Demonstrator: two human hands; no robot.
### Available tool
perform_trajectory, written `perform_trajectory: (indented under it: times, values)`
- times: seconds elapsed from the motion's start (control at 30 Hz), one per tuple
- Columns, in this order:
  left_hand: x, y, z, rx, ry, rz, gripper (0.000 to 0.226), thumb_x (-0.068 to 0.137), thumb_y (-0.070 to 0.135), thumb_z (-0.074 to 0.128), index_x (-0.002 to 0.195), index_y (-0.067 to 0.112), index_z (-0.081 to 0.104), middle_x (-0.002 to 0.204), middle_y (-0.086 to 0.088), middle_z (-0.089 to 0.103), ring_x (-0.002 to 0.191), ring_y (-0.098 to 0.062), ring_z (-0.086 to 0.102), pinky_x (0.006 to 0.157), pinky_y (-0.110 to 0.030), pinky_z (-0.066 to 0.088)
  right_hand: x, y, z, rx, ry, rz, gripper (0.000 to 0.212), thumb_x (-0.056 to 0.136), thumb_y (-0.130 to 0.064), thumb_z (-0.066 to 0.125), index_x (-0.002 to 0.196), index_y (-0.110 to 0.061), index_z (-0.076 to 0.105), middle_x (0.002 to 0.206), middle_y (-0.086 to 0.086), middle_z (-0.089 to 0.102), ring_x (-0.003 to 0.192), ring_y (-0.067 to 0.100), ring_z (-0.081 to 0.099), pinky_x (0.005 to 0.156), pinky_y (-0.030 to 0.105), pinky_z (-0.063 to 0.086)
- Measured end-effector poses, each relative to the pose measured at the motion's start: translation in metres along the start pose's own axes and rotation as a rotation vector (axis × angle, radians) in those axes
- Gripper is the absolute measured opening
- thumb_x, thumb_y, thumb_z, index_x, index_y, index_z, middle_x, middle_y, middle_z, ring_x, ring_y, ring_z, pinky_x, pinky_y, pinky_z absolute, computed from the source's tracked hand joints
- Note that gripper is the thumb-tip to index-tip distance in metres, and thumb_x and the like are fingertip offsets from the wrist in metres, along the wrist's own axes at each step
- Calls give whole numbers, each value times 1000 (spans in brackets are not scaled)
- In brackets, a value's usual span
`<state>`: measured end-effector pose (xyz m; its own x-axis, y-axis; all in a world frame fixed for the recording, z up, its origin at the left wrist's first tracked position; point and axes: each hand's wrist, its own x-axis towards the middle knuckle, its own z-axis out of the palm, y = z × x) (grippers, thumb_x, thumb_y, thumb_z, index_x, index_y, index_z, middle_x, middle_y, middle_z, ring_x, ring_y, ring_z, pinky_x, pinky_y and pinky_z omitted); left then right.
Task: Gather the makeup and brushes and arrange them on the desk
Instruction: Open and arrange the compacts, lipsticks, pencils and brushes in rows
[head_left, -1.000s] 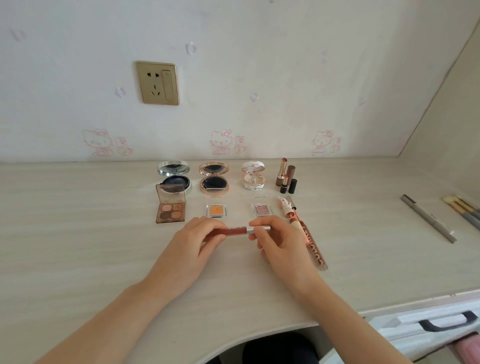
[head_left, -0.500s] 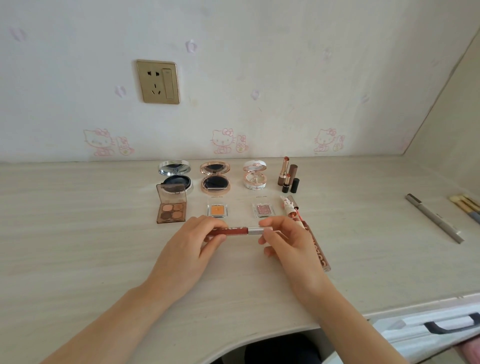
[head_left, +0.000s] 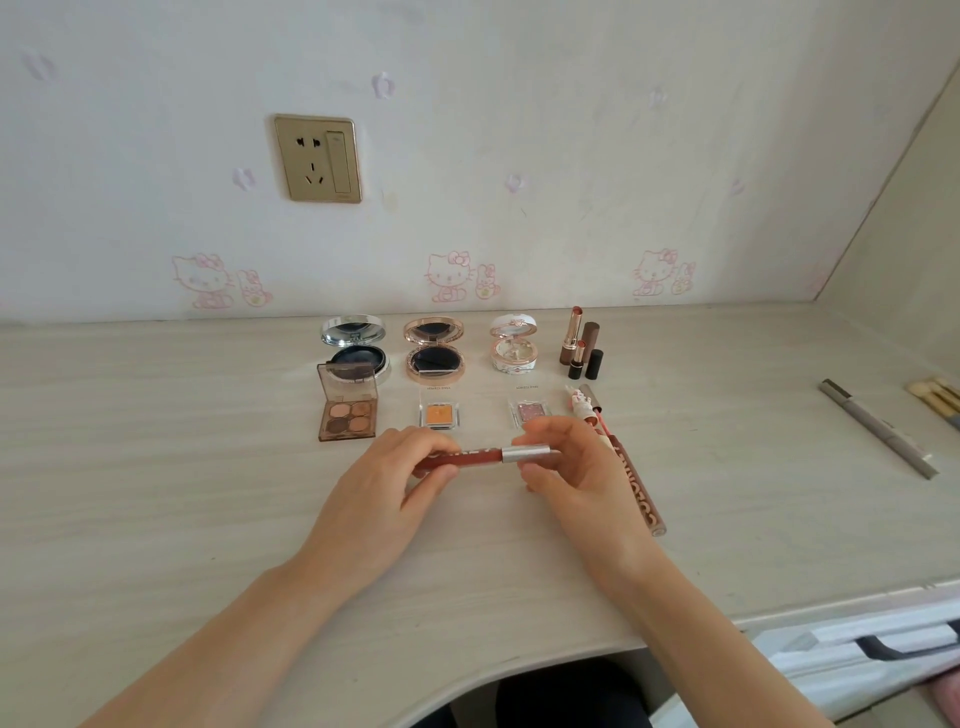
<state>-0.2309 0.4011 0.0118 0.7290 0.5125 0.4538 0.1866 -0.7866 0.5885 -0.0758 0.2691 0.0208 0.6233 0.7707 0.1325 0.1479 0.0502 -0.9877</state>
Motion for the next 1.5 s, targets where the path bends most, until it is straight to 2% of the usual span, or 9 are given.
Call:
perform_trajectory:
  times: [0.13,0.27,0.43,0.53,0.67,0.83,1.07,1.3,1.5]
  values:
    - [1,1,0,-7,8,-7,18,90,37,52,105,32,60,99,23,57,98,-4,55,83,-30,49,1,-5,5,109,56,75,20,92,-24,58,103,-8,64,95,8,69,82,15,67,67,24,54]
    - [1,0,-1,-13,10,-25,14,93,28,57,107,30,61,99,20,58,98,-3,55,81,-23,47,2,-5,8,102,56,78,25,98,-18,48,91,1,63,75,11,69,65,16,60,57,24,49]
    - [1,1,-1,-8,4,-13,14,93,26,58,106,29,61,99,20,57,98,-5,55,79,-27,50,1,-3,5,104,34,91,20,93,2,47,99,-5,64,91,14,68,78,16,64,65,26,53]
    - [0,3,-2,6,-13,22,15,92,32,54,106,30,60,100,23,56,98,-4,55,81,-28,49,1,-4,5,183,63,110,9,93,-11,55,99,-5,60,93,16,67,82,22,68,71,31,54]
    - [0,5,-2,10,10,20,19,91,34,52,107,28,60,99,24,56,97,-1,54,84,-19,42,1,-6,8,174,60,113,25,94,-25,55,97,-1,61,84,16,71,71,19,66,66,28,54]
    - [0,2,-2,7,14,-5,14,94,27,56,108,28,61,99,23,57,97,-2,55,81,-14,42,0,-3,6,99,50,57,10,93,-11,57,96,-5,65,81,10,70,72,13,64,63,21,52]
    - [0,6,-1,-22,-13,-22,16,94,27,55,110,26,60,102,17,61,92,2,54,75,-5,37,-1,-2,2,136,75,14,22,92,-1,54,108,-15,62,102,11,64,85,11,64,70,21,53]
    - [-2,14,-4,-40,-8,-54,21,95,23,54,115,26,57,104,17,58,82,15,52,73,0,35,-4,-7,1,206,149,-6,25,90,2,56,107,-15,61,100,9,67,86,14,66,73,24,53]
    - [-6,17,-2,-79,-28,-69,25,95,19,50,115,34,45,108,14,58,103,7,52,82,-2,35,4,-26,-9,262,216,-9,21,92,-2,55,108,-15,62,90,3,68,83,12,65,70,25,50]
